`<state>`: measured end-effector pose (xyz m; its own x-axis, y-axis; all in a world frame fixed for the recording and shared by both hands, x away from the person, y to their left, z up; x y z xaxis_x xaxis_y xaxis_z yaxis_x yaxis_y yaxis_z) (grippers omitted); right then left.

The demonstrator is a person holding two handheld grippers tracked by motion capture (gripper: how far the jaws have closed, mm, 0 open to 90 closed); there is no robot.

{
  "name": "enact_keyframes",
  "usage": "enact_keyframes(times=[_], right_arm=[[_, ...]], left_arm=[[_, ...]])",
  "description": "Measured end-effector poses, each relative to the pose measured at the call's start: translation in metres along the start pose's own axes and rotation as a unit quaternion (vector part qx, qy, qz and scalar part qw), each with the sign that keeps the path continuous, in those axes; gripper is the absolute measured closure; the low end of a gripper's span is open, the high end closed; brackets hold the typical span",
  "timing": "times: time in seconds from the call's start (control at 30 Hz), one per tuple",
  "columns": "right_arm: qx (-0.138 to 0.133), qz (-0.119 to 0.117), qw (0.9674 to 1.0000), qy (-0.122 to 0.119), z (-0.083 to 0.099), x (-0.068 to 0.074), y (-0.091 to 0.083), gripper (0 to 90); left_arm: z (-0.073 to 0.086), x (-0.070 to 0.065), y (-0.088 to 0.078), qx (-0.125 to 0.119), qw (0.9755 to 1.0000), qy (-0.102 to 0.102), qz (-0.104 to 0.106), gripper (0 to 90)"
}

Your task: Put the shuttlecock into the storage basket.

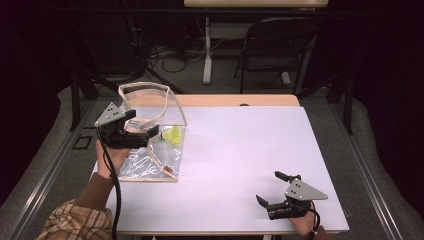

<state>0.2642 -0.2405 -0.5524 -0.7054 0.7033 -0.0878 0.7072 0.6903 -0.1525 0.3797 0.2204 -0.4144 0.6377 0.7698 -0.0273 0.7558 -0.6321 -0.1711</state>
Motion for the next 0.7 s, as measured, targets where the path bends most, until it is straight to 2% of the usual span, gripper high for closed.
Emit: enact_keyframes(times=[0.33,0.7], right_arm=[[-0.001,0.0,1.0,0.0,0.0,0.0,0.0,1.1],[0.0,0.0,1.0,0.0,0.0,0.0,0.0,1.1]], left_arm=[[0.007,-0.022,-0.013,-0.01,0.9996,0.023,0.011,0.0],[0.021,-0.035,-0.025,-0.011,0.9994,0.029,0.011,0.0]])
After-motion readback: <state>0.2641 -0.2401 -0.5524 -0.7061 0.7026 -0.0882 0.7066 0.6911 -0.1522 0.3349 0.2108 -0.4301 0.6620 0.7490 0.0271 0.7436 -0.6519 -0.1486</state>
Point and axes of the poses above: each handheld gripper's, and its own axes: y roughly forward along the jaws, z roughly out of its underside, x roughly to its left, the point moved 2 cm from there along y, roughly forward along the jaws, and after that the axes turned 10 degrees about -x, right-handed, at the moved point
